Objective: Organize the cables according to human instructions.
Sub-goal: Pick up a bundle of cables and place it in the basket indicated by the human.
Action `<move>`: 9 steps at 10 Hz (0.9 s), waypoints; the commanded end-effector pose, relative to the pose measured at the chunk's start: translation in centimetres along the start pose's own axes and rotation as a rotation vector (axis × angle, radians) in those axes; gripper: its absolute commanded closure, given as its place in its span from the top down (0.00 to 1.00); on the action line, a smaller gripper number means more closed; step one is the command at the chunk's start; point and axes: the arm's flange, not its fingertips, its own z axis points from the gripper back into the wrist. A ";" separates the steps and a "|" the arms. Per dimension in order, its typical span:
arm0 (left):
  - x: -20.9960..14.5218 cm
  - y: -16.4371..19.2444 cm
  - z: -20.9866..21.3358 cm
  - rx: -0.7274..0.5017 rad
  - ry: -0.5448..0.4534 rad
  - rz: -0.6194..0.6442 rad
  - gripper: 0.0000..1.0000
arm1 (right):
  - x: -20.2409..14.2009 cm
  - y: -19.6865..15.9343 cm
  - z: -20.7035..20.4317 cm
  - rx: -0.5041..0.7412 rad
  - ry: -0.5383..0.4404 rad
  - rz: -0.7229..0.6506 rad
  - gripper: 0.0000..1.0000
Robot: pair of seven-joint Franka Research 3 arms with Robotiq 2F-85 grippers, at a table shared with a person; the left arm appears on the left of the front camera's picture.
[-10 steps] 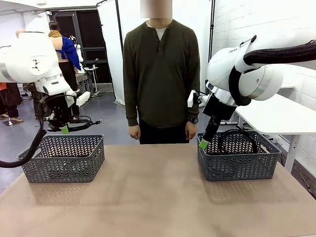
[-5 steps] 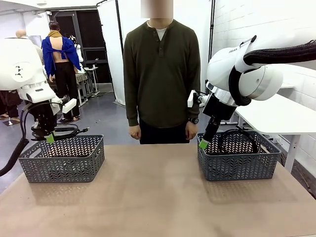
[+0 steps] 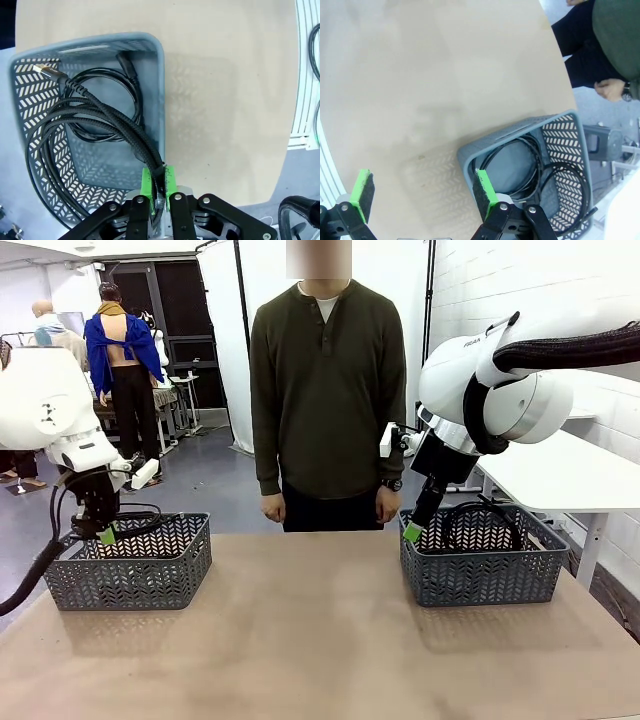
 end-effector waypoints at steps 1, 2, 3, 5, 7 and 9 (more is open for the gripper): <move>-0.7 0.5 -1.4 0.011 -0.002 -0.031 0.00 | 0.0 0.1 0.0 -0.001 0.001 -0.005 1.00; -0.8 0.9 -2.4 0.009 -0.003 -0.039 0.00 | 0.0 0.1 0.0 -0.001 0.001 -0.005 1.00; -0.8 1.2 -2.9 0.011 -0.009 -0.038 0.00 | 0.0 0.1 0.0 -0.001 0.001 -0.005 1.00; -0.6 1.9 -3.7 0.002 -0.013 -0.043 0.00 | 0.0 0.1 0.0 -0.001 0.001 -0.005 1.00; -0.6 2.5 -4.2 0.009 -0.013 -0.042 0.00 | 0.0 0.1 0.0 -0.001 0.001 -0.005 1.00; -0.6 2.9 -4.5 0.008 -0.005 -0.045 0.02 | 0.0 0.1 0.0 -0.001 0.001 -0.005 1.00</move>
